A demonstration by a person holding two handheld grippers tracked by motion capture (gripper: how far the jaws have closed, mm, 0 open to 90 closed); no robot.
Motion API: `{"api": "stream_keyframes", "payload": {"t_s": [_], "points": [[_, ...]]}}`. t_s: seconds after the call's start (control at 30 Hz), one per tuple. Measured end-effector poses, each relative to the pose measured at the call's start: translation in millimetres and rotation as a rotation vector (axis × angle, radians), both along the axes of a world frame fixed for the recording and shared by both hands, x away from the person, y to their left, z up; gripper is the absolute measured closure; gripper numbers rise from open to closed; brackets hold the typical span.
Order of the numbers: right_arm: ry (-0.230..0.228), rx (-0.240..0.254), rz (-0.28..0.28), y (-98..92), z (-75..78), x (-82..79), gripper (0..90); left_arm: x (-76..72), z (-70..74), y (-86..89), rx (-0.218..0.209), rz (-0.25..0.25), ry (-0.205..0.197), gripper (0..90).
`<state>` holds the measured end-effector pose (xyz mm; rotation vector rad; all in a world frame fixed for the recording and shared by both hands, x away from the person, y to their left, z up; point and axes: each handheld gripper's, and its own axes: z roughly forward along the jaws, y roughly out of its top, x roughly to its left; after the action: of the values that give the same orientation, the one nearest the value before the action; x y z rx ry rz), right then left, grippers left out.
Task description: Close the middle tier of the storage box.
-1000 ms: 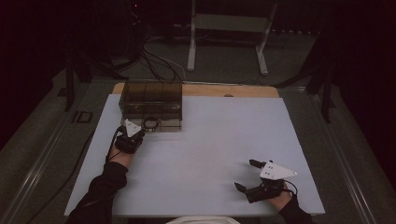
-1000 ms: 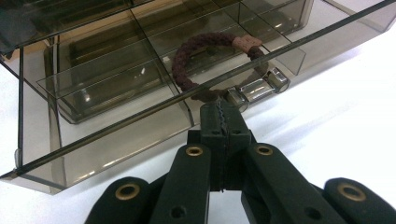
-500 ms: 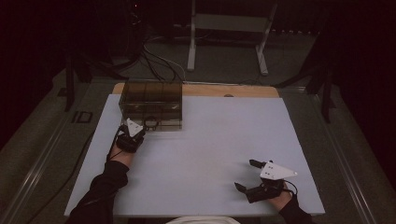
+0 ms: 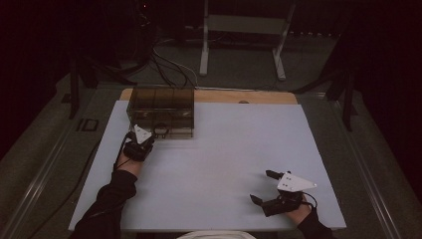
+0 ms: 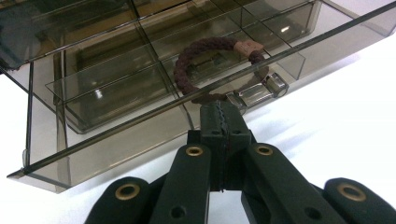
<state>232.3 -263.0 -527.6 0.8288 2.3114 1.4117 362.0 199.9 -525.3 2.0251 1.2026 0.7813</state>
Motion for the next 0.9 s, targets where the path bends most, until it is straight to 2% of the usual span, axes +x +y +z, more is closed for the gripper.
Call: {"api": "stream_keyframes", "payload": {"t_s": [0.9], "points": [[0.004,0.000,-0.003,-0.1,-0.5,0.2,0.0,8.7,4.3,-4.1,-0.003,-0.004,0.003,90.0]]}}
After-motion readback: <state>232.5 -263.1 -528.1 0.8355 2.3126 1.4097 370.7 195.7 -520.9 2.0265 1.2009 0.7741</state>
